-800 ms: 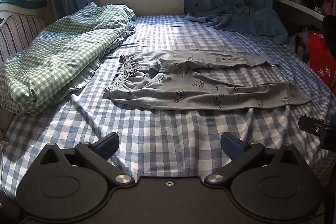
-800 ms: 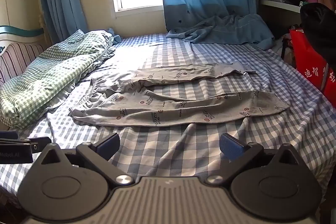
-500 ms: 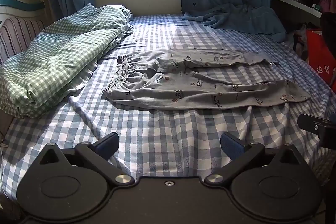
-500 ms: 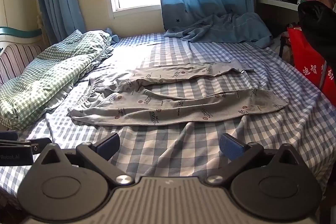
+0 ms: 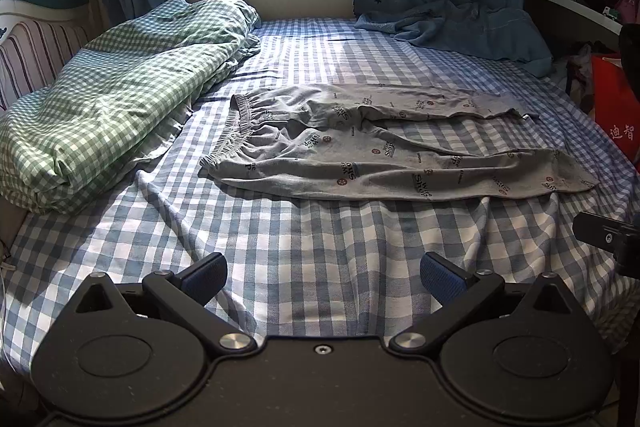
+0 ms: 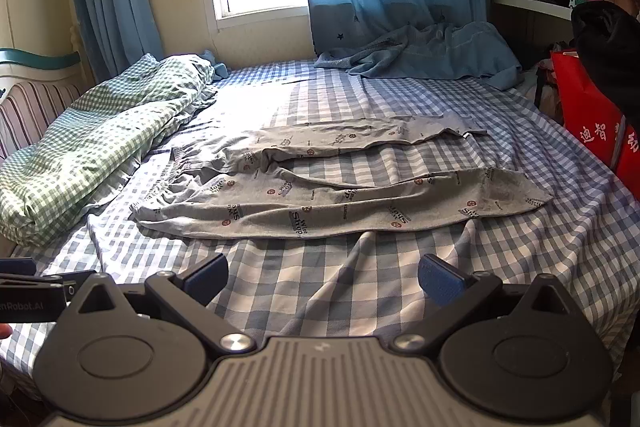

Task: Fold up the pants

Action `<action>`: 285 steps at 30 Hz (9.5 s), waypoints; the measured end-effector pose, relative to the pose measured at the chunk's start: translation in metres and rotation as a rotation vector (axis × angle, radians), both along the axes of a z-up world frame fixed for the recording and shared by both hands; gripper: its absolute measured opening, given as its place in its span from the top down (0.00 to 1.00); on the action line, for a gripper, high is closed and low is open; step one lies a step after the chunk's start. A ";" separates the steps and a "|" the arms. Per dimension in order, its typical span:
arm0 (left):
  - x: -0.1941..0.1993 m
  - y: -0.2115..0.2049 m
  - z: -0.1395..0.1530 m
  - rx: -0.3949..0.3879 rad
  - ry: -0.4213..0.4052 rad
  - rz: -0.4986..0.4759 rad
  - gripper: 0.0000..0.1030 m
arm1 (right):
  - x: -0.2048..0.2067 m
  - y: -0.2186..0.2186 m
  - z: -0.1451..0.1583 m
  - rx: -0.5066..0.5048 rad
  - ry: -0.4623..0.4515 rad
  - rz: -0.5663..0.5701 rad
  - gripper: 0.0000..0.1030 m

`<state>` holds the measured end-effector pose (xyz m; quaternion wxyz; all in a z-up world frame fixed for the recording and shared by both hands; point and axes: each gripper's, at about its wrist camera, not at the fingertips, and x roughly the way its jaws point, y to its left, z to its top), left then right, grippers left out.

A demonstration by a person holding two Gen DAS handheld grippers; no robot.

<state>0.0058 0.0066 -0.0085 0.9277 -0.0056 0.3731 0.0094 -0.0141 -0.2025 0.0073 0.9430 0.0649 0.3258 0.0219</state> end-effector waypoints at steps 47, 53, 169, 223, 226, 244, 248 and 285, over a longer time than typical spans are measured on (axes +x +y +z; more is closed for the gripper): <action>0.056 -0.018 -0.026 0.020 0.137 0.023 0.01 | 0.051 -0.023 -0.027 0.018 0.146 0.016 0.00; 0.080 -0.025 -0.034 0.008 0.186 0.041 0.01 | 0.076 -0.033 -0.036 0.019 0.205 0.032 0.00; 0.350 0.138 -0.080 0.427 -0.054 -0.794 0.97 | 0.352 0.037 -0.090 -0.148 0.269 0.716 1.00; 0.329 -0.150 -0.117 -0.271 0.149 -0.384 0.01 | 0.321 -0.234 -0.148 0.057 0.425 0.179 0.00; 0.348 -0.182 -0.120 -0.321 0.133 -0.320 0.01 | 0.369 -0.255 -0.144 0.087 0.404 0.246 0.00; 0.429 -0.204 -0.150 -0.444 0.400 -0.134 0.47 | 0.609 -0.227 -0.183 0.185 0.636 0.025 0.39; 0.433 -0.211 -0.152 -0.384 0.435 -0.184 0.62 | 0.611 -0.219 -0.198 0.137 0.661 -0.042 0.44; 0.289 -0.289 -0.107 0.149 0.327 -0.829 0.84 | 0.253 -0.379 -0.186 0.602 0.310 -0.430 0.93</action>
